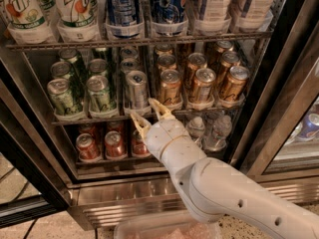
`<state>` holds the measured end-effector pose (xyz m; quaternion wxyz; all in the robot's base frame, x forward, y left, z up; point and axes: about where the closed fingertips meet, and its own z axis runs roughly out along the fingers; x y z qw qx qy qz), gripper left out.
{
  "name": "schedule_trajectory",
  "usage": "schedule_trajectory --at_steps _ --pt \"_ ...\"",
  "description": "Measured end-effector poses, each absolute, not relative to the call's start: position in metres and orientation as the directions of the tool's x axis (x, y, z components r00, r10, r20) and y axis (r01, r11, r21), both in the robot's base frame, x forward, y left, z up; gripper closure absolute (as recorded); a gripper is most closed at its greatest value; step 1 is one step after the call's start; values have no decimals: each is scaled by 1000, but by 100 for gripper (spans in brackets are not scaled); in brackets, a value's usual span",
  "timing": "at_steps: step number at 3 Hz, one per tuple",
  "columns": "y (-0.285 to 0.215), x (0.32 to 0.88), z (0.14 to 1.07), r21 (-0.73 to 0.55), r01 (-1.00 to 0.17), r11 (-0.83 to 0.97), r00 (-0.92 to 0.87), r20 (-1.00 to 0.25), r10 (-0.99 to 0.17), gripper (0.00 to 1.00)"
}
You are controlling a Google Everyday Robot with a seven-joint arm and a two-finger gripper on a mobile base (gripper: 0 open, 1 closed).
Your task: Pick redbull can from middle shelf of fridge
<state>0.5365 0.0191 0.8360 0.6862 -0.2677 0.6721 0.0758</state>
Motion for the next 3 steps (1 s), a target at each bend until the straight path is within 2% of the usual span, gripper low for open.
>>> schedule_trajectory --at_steps 2,3 --pt "18 550 839 -292 -412 863 105 -956 -273 48" --pt "34 584 841 -313 -369 875 129 -950 -285 50"
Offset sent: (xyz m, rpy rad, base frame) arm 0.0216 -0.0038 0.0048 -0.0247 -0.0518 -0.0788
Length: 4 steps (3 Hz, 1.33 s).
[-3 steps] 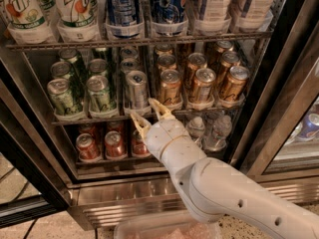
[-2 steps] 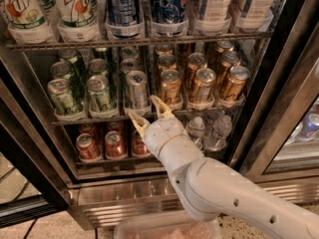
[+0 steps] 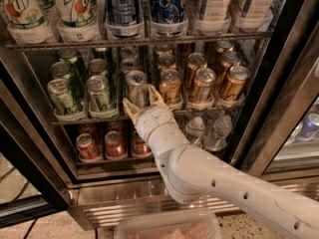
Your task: Pick redbull can from middle shelf of fridge
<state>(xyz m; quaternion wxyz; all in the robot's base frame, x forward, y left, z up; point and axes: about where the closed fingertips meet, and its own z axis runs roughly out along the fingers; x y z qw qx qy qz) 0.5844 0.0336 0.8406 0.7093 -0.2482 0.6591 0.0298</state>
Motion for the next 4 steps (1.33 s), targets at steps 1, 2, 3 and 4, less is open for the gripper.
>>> schedule_trajectory --at_steps 1,2,3,4 --pt "36 586 841 -312 -373 874 132 -950 -283 50" --pt "40 590 840 -309 -382 871 129 -951 -281 63" --pt "43 593 838 -303 -397 866 122 -953 -278 83" --pt "43 593 838 -303 -397 866 122 -953 -278 100"
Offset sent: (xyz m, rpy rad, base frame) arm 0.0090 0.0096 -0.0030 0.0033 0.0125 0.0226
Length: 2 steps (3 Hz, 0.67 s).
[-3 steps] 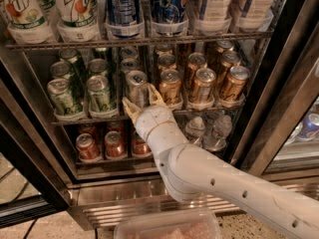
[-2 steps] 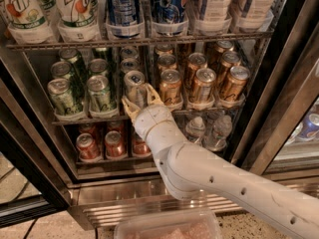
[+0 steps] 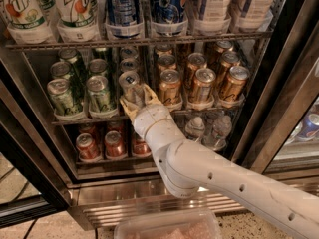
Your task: Pick redbull can from middle shelf of fridge
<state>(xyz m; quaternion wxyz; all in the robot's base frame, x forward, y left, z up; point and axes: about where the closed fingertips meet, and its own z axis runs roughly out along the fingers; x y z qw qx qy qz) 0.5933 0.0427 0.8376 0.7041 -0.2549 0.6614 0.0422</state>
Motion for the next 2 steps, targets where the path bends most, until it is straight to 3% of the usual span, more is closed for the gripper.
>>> schedule_trajectory --at_steps 2 --pt "37 586 857 -297 -406 864 140 -955 -263 100"
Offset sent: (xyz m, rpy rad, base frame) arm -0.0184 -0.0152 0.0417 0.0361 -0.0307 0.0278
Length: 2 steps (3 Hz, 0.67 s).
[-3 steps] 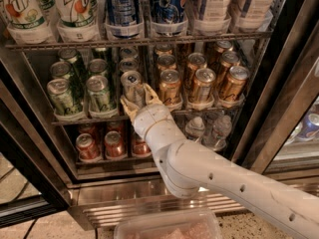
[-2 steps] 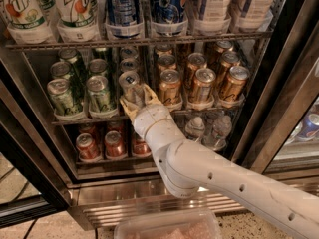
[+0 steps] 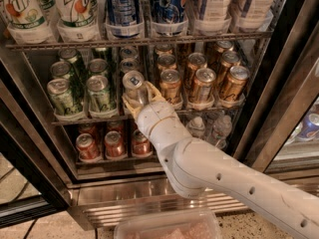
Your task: Pick redbull can from middle shelf of fridge
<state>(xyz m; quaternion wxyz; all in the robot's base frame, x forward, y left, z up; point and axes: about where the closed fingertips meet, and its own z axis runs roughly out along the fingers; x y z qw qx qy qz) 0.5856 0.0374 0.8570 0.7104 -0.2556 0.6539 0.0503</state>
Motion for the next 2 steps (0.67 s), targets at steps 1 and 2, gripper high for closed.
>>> schedule_trajectory --at_steps 1,2 --pt "33 576 878 -309 -407 859 169 -950 -261 100" --pt "31 568 891 -312 -423 851 176 -949 -261 100"
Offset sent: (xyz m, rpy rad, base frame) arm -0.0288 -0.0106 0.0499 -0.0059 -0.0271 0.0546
